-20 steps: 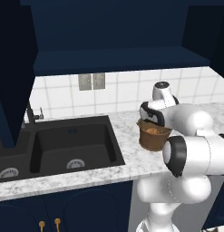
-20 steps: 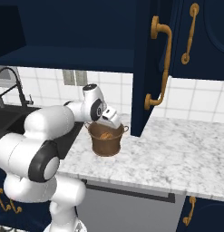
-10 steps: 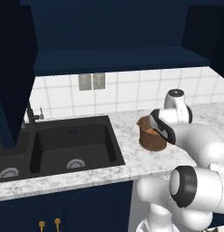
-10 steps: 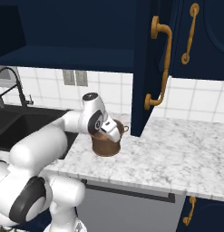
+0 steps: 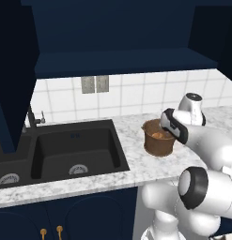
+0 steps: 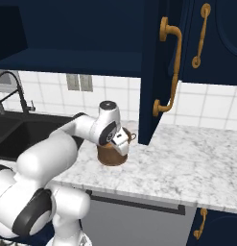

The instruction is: Open the cabinet, pick up the bread from the cabinet and place it in the basket. Then move the basket to the dining counter.

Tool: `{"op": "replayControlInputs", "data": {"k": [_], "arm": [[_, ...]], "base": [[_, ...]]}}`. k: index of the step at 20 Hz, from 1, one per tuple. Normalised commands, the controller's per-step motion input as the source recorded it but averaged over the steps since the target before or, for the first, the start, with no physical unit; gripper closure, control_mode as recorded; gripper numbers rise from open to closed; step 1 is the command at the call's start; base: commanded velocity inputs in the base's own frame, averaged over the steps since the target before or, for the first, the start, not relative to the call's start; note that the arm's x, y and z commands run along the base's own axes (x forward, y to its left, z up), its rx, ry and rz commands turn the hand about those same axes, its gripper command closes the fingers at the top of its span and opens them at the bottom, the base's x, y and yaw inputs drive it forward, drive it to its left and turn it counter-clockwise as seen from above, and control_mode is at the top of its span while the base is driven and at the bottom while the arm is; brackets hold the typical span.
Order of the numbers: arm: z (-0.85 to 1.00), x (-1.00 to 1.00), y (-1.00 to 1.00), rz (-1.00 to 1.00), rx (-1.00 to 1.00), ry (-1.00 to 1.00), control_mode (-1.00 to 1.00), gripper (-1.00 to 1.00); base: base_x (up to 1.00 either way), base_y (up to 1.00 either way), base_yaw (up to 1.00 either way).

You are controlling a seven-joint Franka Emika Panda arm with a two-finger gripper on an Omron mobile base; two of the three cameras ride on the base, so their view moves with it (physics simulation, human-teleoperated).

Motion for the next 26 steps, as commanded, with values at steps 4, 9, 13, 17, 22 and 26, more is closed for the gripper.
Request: {"op": "replayControlInputs", "data": {"k": [4,9,13,17,22,26], "arm": [[-0.17,0.13,0.00,-0.02,-0.01,0.00,-1.00,-1.00],[-0.35,0.25,0.00,-0.01,-0.01,0.00,-1.00,-1.00],[-0.26,0.08,0.00,0.00,0.00,0.00,-1.00,-1.00],[-0.25,0.00,0.00,0.00,0.00,0.00,-1.00,-1.00],[-0.20,0.00,0.08,0.00,0.01,0.04,-1.00,1.00],[-0.13,0.00,0.13,0.00,0.01,0.05,-1.00,1.00]], "base": [[0.00,0.00,0.00],[0.00,0.00,0.00],[0.00,0.00,0.00],[0.00,0.00,0.00],[0.00,0.00,0.00],[0.00,0.00,0.00]]}}
